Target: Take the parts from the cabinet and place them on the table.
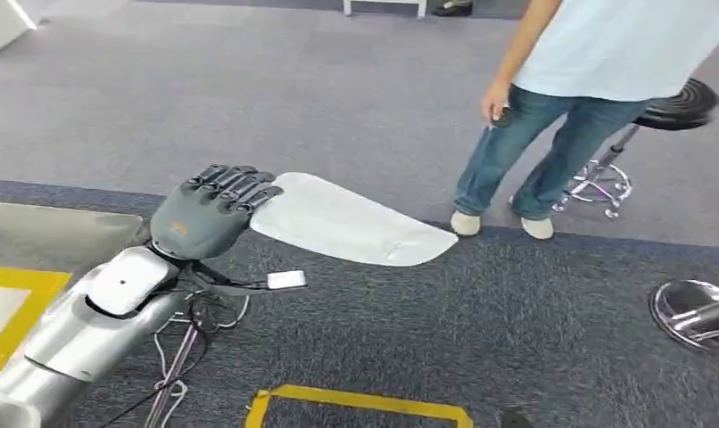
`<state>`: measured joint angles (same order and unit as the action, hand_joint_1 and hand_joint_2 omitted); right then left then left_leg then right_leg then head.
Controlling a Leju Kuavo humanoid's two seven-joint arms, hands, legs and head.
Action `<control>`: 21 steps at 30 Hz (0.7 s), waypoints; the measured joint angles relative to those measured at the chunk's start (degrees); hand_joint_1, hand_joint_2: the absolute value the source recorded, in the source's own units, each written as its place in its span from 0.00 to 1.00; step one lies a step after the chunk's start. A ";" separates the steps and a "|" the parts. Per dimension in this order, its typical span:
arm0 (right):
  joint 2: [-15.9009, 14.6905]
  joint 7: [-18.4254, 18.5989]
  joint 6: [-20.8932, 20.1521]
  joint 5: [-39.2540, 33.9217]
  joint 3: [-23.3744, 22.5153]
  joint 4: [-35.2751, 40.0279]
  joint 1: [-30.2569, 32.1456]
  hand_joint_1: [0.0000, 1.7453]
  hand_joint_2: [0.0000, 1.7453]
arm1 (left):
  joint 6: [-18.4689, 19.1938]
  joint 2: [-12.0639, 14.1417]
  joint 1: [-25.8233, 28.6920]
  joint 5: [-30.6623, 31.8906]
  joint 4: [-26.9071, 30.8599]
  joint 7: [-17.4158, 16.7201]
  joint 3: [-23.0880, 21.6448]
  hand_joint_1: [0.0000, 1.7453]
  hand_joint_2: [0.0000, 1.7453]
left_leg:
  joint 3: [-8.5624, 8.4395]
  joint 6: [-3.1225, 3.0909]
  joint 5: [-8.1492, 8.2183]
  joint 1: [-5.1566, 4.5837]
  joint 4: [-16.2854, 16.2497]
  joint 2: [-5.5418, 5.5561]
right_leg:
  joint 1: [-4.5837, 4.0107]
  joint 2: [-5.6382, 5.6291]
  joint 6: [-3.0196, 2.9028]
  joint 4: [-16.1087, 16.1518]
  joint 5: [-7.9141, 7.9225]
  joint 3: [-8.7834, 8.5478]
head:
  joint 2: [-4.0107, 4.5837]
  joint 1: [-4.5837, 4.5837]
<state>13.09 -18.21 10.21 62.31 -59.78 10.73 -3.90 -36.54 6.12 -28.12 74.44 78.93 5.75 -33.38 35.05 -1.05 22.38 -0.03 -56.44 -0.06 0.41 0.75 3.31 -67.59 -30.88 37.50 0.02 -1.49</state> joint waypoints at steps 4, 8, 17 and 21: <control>0.02 0.02 0.02 0.00 0.00 0.00 0.29 0.00 0.00 | 0.00 0.06 0.30 -0.02 -0.28 0.00 -0.22 0.54 1.00 | 0.01 -0.02 -0.02 0.15 -0.11 3.26 | 0.16 -0.62 0.26 -6.52 0.18 4.43 | 0.00 0.20; 0.20 0.09 -0.02 0.26 0.00 -0.04 0.11 0.00 0.00 | 0.04 0.28 0.26 -0.18 -0.28 -0.09 0.02 0.54 1.00 | 0.63 1.44 0.34 0.45 -1.20 6.22 | 1.53 -6.03 0.81 8.46 5.41 -3.13 | 0.00 0.50; 0.35 0.35 0.00 0.44 0.07 -0.02 0.16 0.00 0.00 | 0.63 1.40 1.49 -0.77 -0.28 -0.66 0.96 0.54 1.00 | 9.49 2.82 8.11 0.57 -17.97 0.82 | 0.20 0.13 -2.60 8.39 5.88 -2.79 | 0.00 -0.11; 0.42 0.35 0.00 0.44 0.09 -0.02 -0.07 0.00 0.00 | 0.98 1.53 1.76 -0.90 -0.28 -0.85 1.25 0.54 1.00 | 4.33 1.88 2.31 0.07 -8.98 -0.17 | -0.22 3.10 -2.67 8.38 5.74 -2.99 | 0.00 -0.09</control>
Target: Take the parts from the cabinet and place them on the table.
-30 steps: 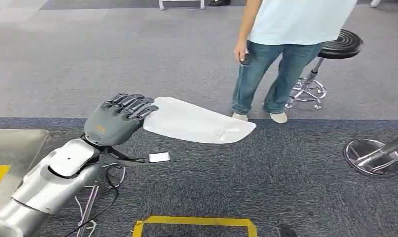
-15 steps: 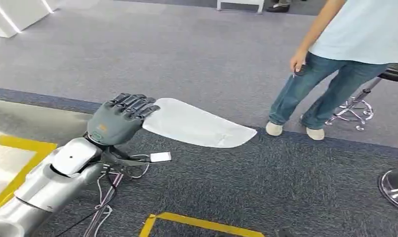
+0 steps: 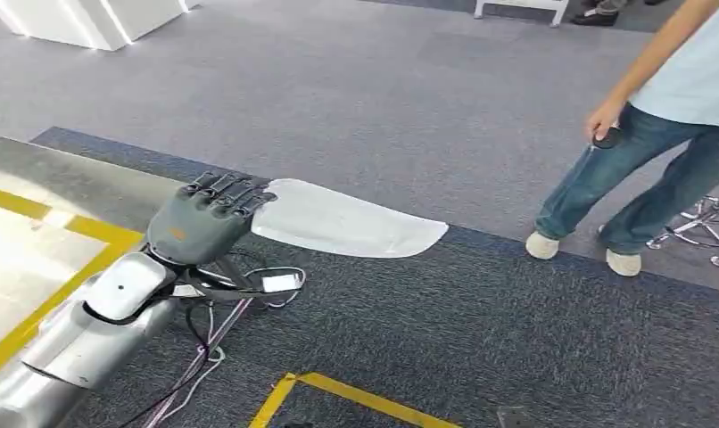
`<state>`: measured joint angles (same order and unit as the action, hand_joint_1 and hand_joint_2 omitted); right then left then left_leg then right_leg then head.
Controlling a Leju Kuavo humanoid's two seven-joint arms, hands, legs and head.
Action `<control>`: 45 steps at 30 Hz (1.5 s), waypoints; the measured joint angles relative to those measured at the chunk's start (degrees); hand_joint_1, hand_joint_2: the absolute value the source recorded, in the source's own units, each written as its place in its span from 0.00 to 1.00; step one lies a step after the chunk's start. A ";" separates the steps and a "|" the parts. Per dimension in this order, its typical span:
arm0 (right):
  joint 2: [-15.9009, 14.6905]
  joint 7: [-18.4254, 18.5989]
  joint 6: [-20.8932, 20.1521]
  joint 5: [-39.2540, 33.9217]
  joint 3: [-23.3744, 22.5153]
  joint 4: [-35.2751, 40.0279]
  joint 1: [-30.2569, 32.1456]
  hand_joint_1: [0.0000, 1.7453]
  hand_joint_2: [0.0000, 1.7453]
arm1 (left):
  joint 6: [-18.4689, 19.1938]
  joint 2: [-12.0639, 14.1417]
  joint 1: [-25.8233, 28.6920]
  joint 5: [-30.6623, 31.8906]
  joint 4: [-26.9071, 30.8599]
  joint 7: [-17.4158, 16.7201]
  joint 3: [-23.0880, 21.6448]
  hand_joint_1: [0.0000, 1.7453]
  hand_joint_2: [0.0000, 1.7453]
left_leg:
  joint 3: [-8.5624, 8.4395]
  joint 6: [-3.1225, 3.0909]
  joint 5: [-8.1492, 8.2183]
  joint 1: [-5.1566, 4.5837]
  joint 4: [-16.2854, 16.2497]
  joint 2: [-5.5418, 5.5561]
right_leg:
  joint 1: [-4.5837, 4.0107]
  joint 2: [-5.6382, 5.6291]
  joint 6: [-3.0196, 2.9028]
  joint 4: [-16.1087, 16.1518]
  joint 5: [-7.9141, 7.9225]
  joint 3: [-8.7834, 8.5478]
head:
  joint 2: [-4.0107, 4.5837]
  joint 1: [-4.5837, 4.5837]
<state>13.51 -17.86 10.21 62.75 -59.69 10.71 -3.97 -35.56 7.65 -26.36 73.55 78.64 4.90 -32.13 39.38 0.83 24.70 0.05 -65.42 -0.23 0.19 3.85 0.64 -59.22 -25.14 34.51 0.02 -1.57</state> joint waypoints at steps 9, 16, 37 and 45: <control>0.26 0.04 0.09 -0.04 0.02 0.00 -0.20 0.00 0.00 | 1.03 -0.02 -0.51 -0.52 0.00 -0.17 0.39 0.54 1.00 | -4.52 -2.19 -1.99 -0.30 8.90 -0.12 | -0.10 -2.44 2.40 -6.44 -4.51 2.19 | 0.00 0.46; 0.26 0.15 0.13 -0.02 0.02 0.00 -0.01 0.00 0.00 | 1.38 -0.20 0.19 -0.85 0.00 -0.17 0.26 0.54 1.00 | -4.51 -1.46 -1.90 0.45 8.45 5.66 | 0.82 -6.22 3.23 -2.53 0.42 1.35 | 0.00 0.83; 0.59 0.17 0.07 0.02 0.07 -0.02 -0.38 0.00 0.00 | 2.32 0.00 -0.12 -3.43 0.00 -0.22 0.65 0.54 1.00 | -4.09 -1.73 -1.84 -0.99 8.65 -1.56 | -0.62 4.50 1.72 0.39 -1.93 -1.81 | 0.00 0.15; 0.57 0.18 0.07 -0.02 0.09 -0.02 -0.14 0.00 0.00 | 2.99 -0.50 0.17 -3.93 -0.11 -0.17 0.74 0.54 1.00 | -4.22 -2.22 -2.00 0.07 8.65 4.77 | 0.22 -3.99 3.02 -11.83 -4.12 5.97 | 0.00 1.11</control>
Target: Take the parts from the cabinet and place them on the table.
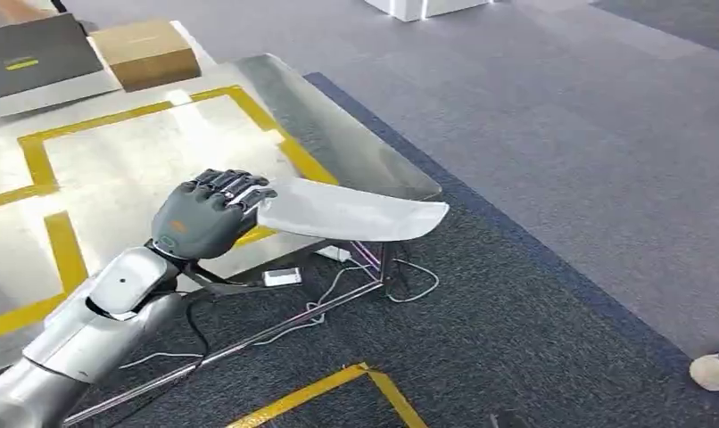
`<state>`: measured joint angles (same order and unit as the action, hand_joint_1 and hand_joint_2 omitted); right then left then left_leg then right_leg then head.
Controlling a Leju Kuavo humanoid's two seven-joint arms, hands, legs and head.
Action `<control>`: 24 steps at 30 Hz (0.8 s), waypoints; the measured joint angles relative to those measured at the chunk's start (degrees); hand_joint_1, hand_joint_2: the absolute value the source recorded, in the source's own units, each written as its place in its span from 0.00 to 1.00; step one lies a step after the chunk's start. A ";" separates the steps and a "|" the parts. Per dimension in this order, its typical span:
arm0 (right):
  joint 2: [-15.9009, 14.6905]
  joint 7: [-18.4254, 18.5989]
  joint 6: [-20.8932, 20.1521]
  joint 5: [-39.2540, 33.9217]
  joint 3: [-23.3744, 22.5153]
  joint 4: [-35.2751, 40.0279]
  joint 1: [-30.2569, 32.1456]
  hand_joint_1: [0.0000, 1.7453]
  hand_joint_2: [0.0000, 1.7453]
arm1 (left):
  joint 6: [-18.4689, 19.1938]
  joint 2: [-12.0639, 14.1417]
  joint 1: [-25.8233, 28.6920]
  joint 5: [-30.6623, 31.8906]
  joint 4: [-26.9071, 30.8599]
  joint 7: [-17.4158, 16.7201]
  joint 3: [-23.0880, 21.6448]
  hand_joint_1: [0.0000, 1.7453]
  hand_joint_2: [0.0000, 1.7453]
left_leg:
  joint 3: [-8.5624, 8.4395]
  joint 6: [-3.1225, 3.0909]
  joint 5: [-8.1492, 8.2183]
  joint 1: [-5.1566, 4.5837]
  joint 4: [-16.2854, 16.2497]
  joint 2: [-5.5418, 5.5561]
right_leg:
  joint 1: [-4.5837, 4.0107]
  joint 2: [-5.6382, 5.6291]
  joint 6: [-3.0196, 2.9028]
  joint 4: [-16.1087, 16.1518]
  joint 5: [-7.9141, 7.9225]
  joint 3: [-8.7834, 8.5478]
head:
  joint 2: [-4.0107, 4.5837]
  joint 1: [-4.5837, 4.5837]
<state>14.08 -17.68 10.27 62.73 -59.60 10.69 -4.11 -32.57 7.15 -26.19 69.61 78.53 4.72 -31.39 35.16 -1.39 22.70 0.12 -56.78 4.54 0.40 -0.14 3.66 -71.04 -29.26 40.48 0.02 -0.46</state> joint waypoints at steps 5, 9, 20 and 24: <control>0.00 0.00 0.00 -0.07 0.00 0.00 -0.20 0.00 0.00 | 0.02 -0.02 -0.09 -0.06 -0.04 -0.02 0.11 0.54 1.00 | 0.75 1.82 -0.19 0.54 -0.25 3.29 | 0.61 -4.17 -0.62 12.04 3.84 -5.96 | 0.00 -0.02; 0.11 -0.04 0.02 -0.04 0.00 0.02 -0.28 0.00 0.00 | 0.02 0.33 -0.06 -0.09 -0.07 -0.02 0.63 0.54 1.00 | 1.86 2.95 1.24 0.19 -2.02 -0.30 | 0.76 -1.74 -2.48 12.51 4.28 -6.17 | 0.00 -0.74; 0.09 -0.20 0.00 -0.06 0.00 0.02 0.04 0.00 0.00 | 0.13 0.04 -0.01 -0.11 -0.24 -0.02 0.70 0.54 1.00 | 0.21 1.62 0.29 -1.11 0.02 -8.85 | -0.64 6.38 -2.01 12.43 3.08 -7.07 | 0.00 -0.63; 0.09 -0.31 0.00 -0.07 0.02 0.02 -0.13 0.00 0.00 | 0.20 0.39 0.05 -0.15 -0.24 -0.02 0.94 0.54 1.00 | -0.15 0.73 -0.05 -0.34 0.52 -5.80 | -0.23 3.36 -0.47 11.02 1.45 -6.98 | 0.00 -0.48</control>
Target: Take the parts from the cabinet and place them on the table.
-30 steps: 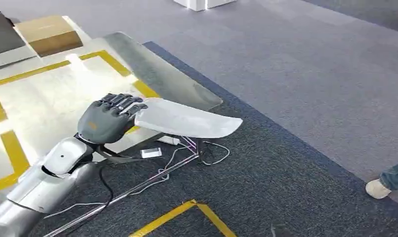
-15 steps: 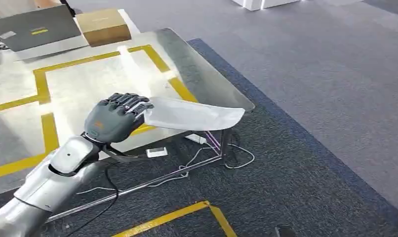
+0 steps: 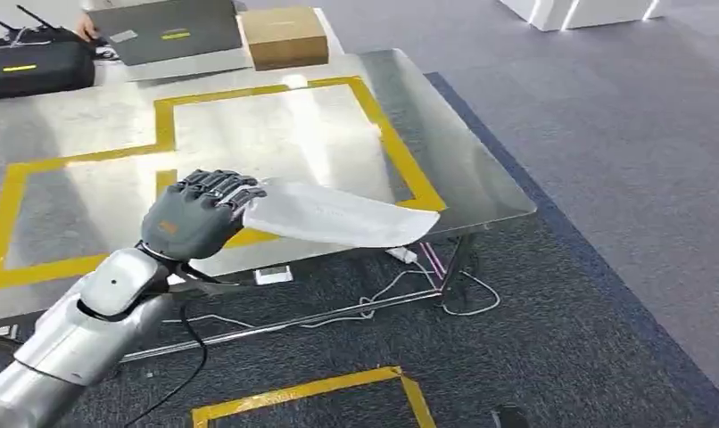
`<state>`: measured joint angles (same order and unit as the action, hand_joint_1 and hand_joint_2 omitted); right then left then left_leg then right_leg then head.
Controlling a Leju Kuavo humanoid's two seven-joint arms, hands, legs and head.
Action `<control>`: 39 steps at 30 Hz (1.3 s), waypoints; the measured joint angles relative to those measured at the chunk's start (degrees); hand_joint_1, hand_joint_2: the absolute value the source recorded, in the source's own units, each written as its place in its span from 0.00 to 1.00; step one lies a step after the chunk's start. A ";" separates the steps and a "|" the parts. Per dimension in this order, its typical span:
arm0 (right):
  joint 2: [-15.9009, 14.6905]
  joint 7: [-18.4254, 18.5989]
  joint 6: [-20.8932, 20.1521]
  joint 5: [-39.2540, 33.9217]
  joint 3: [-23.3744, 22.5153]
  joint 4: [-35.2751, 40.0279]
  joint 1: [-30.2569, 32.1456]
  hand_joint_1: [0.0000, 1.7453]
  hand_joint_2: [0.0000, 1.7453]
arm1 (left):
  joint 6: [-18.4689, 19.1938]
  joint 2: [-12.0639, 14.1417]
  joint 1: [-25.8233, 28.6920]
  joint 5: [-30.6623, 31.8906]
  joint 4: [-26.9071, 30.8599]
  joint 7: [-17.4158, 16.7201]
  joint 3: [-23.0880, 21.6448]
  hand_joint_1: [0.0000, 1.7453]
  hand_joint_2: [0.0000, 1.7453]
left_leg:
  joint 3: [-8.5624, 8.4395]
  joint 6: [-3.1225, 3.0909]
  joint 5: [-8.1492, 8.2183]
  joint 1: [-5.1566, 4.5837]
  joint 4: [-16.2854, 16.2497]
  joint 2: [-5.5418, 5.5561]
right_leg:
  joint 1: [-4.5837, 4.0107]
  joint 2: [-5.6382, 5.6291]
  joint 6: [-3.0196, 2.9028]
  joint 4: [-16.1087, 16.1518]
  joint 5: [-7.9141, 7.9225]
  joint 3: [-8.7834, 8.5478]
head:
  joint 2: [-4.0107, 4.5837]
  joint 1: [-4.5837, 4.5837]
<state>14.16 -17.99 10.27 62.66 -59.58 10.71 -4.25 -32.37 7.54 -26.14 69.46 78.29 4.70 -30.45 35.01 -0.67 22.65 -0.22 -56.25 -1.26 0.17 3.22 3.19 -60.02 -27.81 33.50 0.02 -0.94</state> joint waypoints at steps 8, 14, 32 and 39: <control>0.00 -0.02 0.02 -0.02 0.00 0.00 0.27 0.00 0.00 | 0.26 -0.31 0.42 0.00 -0.11 0.00 -0.20 0.54 1.00 | -0.02 -0.08 -0.06 0.55 -0.24 6.64 | 0.41 -4.25 0.18 -4.46 1.52 3.62 | 0.00 0.46; 0.02 -0.04 0.00 0.00 0.02 0.00 0.23 0.00 0.00 | 0.24 -0.02 0.48 0.00 -0.11 0.00 -0.07 0.54 1.00 | 1.10 1.93 -0.34 0.90 -0.48 10.01 | 1.12 -6.34 -1.68 1.07 2.13 0.59 | 0.00 0.48; 0.00 -0.92 -0.83 -0.59 0.04 0.00 0.25 0.00 0.00 | 0.31 -0.07 0.94 -3.15 -0.13 1.27 0.22 0.54 1.00 | 0.50 1.55 -0.04 -0.01 -0.37 1.36 | -0.15 -2.72 -2.28 1.94 1.74 -0.32 | 0.00 -0.22; 0.02 -0.94 -1.22 -0.44 0.04 -0.02 0.24 0.00 0.00 | 0.44 -0.07 0.92 -5.35 -0.13 2.03 0.54 0.54 1.00 | 0.63 0.57 0.26 -0.33 -0.76 1.35 | 0.17 -2.76 -1.07 2.74 2.17 -0.58 | 0.00 -0.24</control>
<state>14.18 -18.93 9.05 62.23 -59.54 10.69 -4.00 -31.93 7.48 -25.22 64.11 78.16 6.73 -29.90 35.65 -0.10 22.91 -0.55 -57.01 0.08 0.34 0.46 2.12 -57.29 -25.64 32.92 0.02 -1.18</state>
